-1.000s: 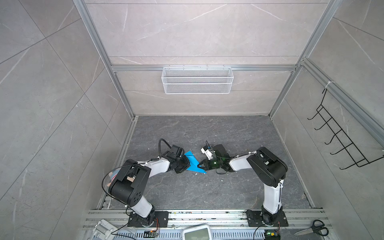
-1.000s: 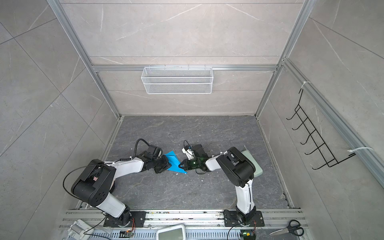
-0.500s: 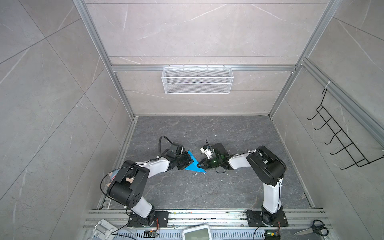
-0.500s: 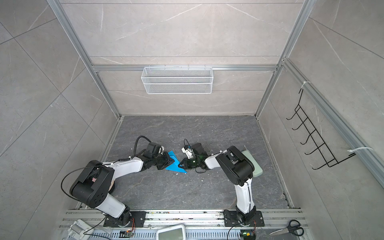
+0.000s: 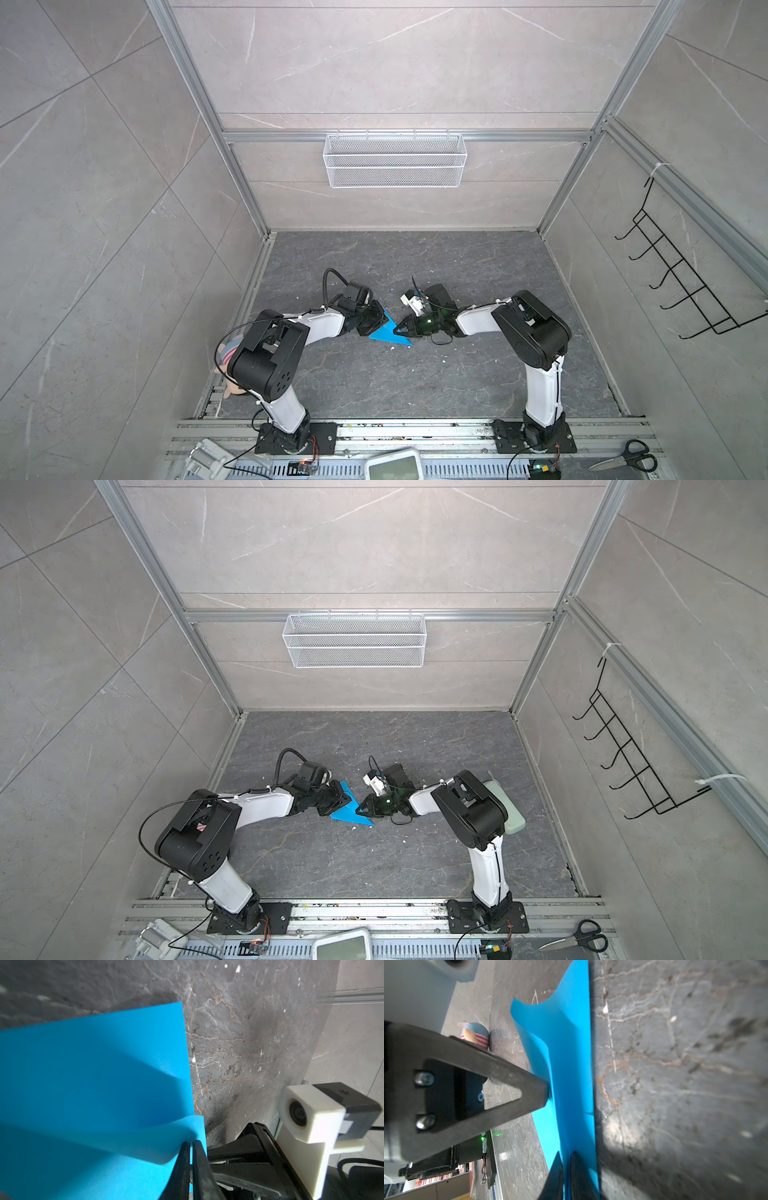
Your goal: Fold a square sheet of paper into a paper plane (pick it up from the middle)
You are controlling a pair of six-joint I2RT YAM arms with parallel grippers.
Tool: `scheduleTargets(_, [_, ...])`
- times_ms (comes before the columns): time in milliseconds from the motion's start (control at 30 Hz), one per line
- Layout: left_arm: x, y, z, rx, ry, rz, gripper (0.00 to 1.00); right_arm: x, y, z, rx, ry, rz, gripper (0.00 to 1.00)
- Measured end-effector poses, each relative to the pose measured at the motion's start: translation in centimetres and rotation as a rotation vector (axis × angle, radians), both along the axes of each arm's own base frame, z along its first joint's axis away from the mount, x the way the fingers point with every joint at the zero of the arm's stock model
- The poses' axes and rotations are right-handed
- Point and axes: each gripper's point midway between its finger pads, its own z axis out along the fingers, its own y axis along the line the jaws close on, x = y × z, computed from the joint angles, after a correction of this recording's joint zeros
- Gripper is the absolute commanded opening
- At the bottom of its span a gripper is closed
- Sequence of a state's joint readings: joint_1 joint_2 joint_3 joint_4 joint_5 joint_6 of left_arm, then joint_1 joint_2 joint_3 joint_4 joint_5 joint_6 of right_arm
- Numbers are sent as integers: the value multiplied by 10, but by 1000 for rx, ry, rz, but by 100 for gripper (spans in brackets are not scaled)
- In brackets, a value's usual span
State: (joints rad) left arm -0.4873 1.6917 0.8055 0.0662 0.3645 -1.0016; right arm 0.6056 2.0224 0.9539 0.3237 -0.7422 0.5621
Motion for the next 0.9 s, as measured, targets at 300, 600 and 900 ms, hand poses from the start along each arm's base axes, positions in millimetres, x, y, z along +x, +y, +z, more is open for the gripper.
scheduleTargets(300, [1, 1, -1, 11, 1, -4, 9, 1, -1, -1, -6, 62, -7, 10])
scheduleTargets(600, [3, 4, -4, 28, -4, 7, 9, 1, -1, -3, -24, 99, -13, 6])
scheduleTargets(900, [0, 6, 8, 17, -24, 7, 10, 1, -1, -3, -29, 109, -16, 7])
